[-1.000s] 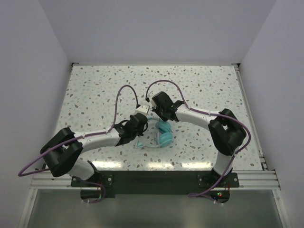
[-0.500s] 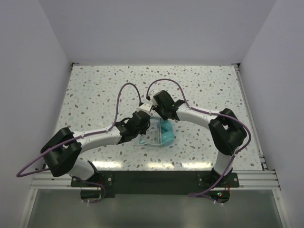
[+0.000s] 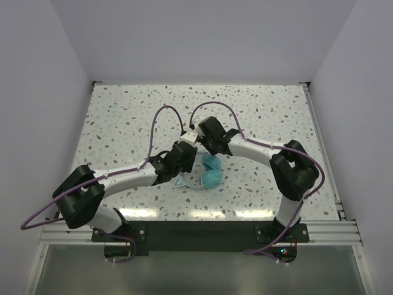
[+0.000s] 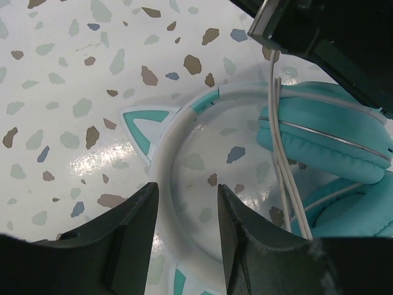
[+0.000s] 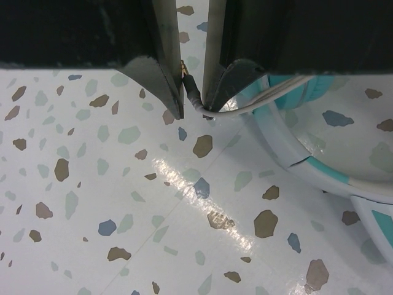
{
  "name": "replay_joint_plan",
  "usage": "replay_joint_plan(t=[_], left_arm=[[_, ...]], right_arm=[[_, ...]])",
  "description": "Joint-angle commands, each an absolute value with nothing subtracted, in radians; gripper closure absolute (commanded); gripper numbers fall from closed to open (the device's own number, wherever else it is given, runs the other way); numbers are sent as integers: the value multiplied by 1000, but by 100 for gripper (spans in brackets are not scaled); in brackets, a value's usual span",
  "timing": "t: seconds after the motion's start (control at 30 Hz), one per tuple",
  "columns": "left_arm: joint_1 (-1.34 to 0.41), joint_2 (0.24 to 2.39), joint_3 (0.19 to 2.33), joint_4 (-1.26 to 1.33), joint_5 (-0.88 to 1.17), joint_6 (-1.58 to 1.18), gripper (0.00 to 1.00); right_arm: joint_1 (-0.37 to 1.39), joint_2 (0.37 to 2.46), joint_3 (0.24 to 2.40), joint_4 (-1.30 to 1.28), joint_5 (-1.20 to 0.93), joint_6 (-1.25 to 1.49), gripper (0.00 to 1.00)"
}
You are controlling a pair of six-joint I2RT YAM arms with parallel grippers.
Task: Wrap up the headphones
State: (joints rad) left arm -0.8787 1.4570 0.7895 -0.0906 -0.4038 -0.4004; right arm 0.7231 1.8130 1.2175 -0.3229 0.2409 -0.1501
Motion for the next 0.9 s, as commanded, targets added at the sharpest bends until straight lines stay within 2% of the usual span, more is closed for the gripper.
replay_joint_plan(t=[0.0, 0.23, 0.57, 0.73, 0.87], left_arm=[[-884, 1436, 819, -25, -379, -393, 52], [-885, 1489, 864, 58, -336, -428, 54], [-882, 1594, 904, 136, -416, -551, 58], [-884, 1609, 893, 182, -420, -575, 59], [-884, 1620, 887, 201, -413, -589, 60]], right_arm=[[707, 1813, 1221, -298, 244, -137, 77], [696, 1807, 1209, -296, 207, -107, 78], [687, 1792, 1181, -282, 175, -77, 76], [681, 1775, 1172, -285, 157, -69, 70], [670, 1761, 1161, -279, 138, -57, 68]])
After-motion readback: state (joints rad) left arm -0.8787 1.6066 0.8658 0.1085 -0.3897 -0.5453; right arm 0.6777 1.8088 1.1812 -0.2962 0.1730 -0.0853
